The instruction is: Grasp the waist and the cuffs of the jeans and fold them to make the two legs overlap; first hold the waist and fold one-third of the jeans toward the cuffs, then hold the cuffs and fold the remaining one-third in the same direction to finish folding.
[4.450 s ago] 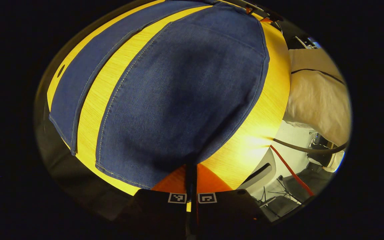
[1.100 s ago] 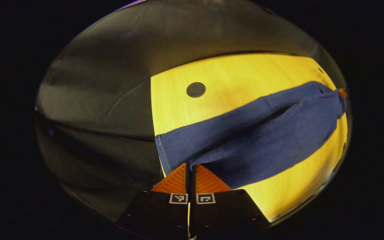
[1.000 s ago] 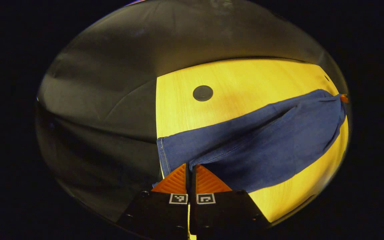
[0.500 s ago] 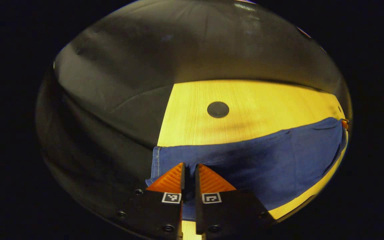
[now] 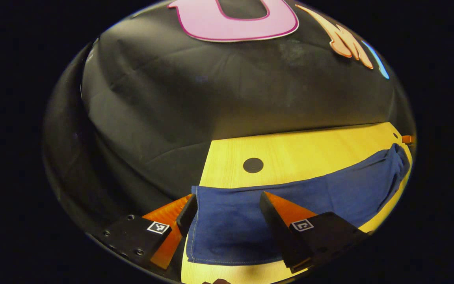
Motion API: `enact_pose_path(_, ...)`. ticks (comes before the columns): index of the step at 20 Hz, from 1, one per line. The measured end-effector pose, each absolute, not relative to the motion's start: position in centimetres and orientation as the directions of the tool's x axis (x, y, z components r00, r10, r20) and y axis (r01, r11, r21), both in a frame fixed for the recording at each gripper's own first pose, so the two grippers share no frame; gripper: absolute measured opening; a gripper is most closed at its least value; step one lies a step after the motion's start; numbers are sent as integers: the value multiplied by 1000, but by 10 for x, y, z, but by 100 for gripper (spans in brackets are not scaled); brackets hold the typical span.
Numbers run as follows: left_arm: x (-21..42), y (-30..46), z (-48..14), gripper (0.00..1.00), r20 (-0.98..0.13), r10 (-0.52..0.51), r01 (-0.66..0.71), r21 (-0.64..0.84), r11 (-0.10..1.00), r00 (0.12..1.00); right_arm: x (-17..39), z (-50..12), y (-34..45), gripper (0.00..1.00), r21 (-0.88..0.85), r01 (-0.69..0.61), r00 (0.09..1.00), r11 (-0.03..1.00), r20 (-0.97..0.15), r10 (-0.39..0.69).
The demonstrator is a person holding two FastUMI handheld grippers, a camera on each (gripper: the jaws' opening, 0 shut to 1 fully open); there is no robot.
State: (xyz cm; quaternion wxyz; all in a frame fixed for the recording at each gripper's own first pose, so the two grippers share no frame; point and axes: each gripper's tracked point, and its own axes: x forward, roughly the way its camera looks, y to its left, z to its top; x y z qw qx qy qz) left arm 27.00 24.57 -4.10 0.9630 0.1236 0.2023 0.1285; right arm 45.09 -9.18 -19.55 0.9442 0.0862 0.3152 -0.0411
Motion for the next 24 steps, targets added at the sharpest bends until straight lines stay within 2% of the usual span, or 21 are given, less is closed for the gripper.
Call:
enact_pose_path(1,270,246,-44,96,-360,290,-198,270,942,887,444,-192,-110,92,105,145,799,984,-599,-54)
enact_pose_path(2,271,245,-45,96,-364,276,-198,237,951,889,436,-193,-126,96,73,151,793,986,-604,-77)
enact_pose_path(5,273,243,-35,96,-339,230,-192,140,971,912,415,-204,-152,96,41,162,759,986,-643,-98)
enact_pose_path(13,263,234,-31,96,-338,241,-221,97,970,910,368,-258,-213,97,-28,213,662,977,-731,-165)
enact_pose_path(14,257,229,-28,96,-333,234,-218,86,972,914,364,-263,-219,90,-25,221,658,975,-734,-168)
enact_pose_path(15,252,224,-29,96,-332,228,-215,77,974,915,364,-267,-221,90,-10,229,658,973,-736,-163)
enact_pose_path(16,245,218,-31,96,-338,227,-217,68,974,914,363,-269,-224,97,6,239,658,971,-736,-157)
enact_pose_path(17,239,211,-35,92,-344,218,-215,47,976,914,364,-271,-225,98,20,241,657,970,-739,-148)
enact_pose_path(18,238,202,-37,96,-346,204,-210,20,978,916,363,-273,-225,98,32,238,656,971,-743,-136)
enact_pose_path(19,237,192,-40,96,-350,184,-198,-5,980,919,363,-274,-222,99,48,221,656,974,-747,-112)
enact_pose_path(22,229,170,-47,96,-348,152,-171,-22,985,925,364,-281,-217,89,109,199,674,974,-737,-55)
enact_pose_path(24,224,157,-54,95,-362,137,-155,-20,988,922,363,-283,-215,84,165,230,688,959,-725,-40)
